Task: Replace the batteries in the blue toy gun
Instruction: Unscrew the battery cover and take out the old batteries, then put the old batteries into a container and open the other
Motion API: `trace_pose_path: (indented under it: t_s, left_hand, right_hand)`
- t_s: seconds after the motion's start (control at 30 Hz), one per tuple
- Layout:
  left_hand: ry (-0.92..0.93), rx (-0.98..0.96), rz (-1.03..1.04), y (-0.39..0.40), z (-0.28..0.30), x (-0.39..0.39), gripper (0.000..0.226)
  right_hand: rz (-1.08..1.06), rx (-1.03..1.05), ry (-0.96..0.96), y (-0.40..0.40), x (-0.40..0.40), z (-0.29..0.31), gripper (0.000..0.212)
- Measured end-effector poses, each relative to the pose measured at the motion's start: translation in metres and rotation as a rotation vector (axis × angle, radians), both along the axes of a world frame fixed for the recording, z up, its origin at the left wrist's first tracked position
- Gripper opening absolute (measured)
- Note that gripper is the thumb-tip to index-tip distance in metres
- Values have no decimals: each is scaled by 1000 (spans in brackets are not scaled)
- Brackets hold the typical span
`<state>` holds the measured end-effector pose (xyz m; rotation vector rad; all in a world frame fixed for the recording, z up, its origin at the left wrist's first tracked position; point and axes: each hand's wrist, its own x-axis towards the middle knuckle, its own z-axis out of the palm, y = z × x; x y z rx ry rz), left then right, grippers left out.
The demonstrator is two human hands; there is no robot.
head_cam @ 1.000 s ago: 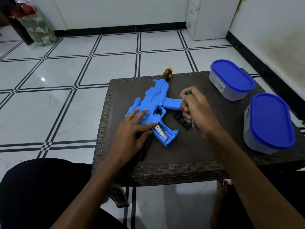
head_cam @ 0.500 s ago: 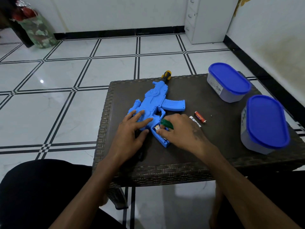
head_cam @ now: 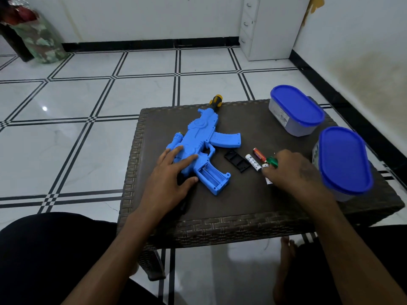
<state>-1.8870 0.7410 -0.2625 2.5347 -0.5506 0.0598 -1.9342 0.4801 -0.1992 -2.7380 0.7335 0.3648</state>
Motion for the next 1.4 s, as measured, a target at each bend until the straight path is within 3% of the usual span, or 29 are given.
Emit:
trace_pose_path:
  t_s: [0.2, 0.33, 0.5, 0.67, 0.97, 1.17, 1.27, 1.4]
  left_hand:
    - [3, 10, 12, -4, -2, -5, 60]
    - [-21, -64, 43, -7, -1, -8, 56]
    - [-161, -219, 95, -16, 15, -14, 39]
    - [-168, -265, -2, -41, 23, -3, 26]
    - [-170, -276, -121, -77, 30, 10, 25]
    - [-152, -245, -157, -101, 36, 23, 25]
    - [-127, -193, -172, -118, 43, 34, 26]
    - [-71, -179, -199, -137, 50, 48, 29]
  right_hand:
    - [-27, 33, 14, 1, -4, 2, 46]
    - [-61, 119, -142, -4, -2, 2, 32]
    - [-63, 0, -220, -11, 10, -1, 55]
    - [19, -152, -81, -20, 20, -5, 57]
    - [107, -240, 34, -34, 27, -3, 30]
    - [103, -313, -243, -56, 41, 13, 21]
    - [65, -422, -368, -73, 62, 19, 34]
    - [-38, -379, -247, -111, 86, 19, 82]
